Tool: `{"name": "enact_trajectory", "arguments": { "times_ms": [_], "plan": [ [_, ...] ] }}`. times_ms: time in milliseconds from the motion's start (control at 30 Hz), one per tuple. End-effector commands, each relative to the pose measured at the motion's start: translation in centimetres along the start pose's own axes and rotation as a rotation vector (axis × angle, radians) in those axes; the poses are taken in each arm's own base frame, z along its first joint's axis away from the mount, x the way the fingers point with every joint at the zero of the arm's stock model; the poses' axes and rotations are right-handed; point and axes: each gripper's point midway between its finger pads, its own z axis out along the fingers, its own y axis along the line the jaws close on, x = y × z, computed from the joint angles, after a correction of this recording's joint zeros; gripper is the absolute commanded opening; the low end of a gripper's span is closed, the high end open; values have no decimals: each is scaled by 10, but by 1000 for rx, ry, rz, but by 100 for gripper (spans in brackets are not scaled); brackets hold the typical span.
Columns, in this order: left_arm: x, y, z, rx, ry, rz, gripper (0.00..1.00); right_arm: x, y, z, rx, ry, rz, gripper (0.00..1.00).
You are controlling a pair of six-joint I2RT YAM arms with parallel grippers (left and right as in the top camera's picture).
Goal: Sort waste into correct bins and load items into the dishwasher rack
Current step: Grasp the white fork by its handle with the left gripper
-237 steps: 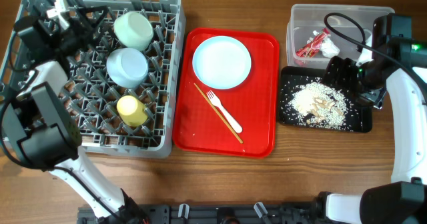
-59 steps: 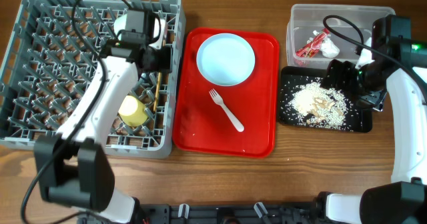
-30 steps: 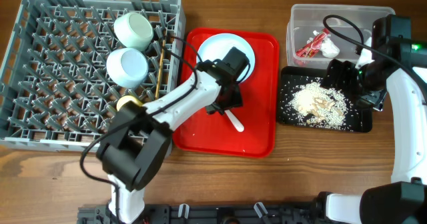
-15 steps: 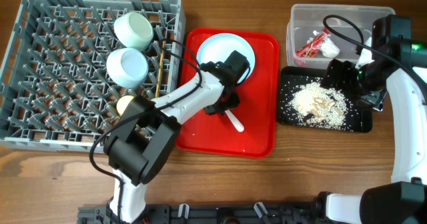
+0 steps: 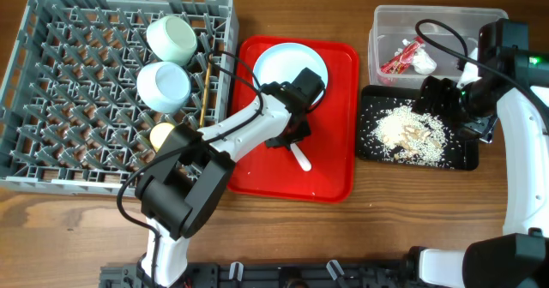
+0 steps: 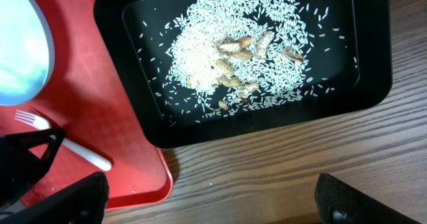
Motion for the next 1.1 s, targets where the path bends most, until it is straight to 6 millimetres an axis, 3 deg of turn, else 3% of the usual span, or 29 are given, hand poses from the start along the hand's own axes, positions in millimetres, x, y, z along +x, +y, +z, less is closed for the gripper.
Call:
{"name": "enact_trajectory", "arguments": {
  "times_ms": [0,233,733,1067],
  "plan": [
    [6,7,12,-37,15,-2,21,-3,1,-9,-11,-29,-20,100],
    [8,9,12,-44,20,-2,19,-3,1,-9,-11,-29,-21,100],
    [13,18,11,-80,44,-1,5,-3,1,-9,-11,-28,-22,100],
    [9,16,-4,-58,20,-3,4,-2,1,-9,-10,-26,-22,100]
  ]
}}
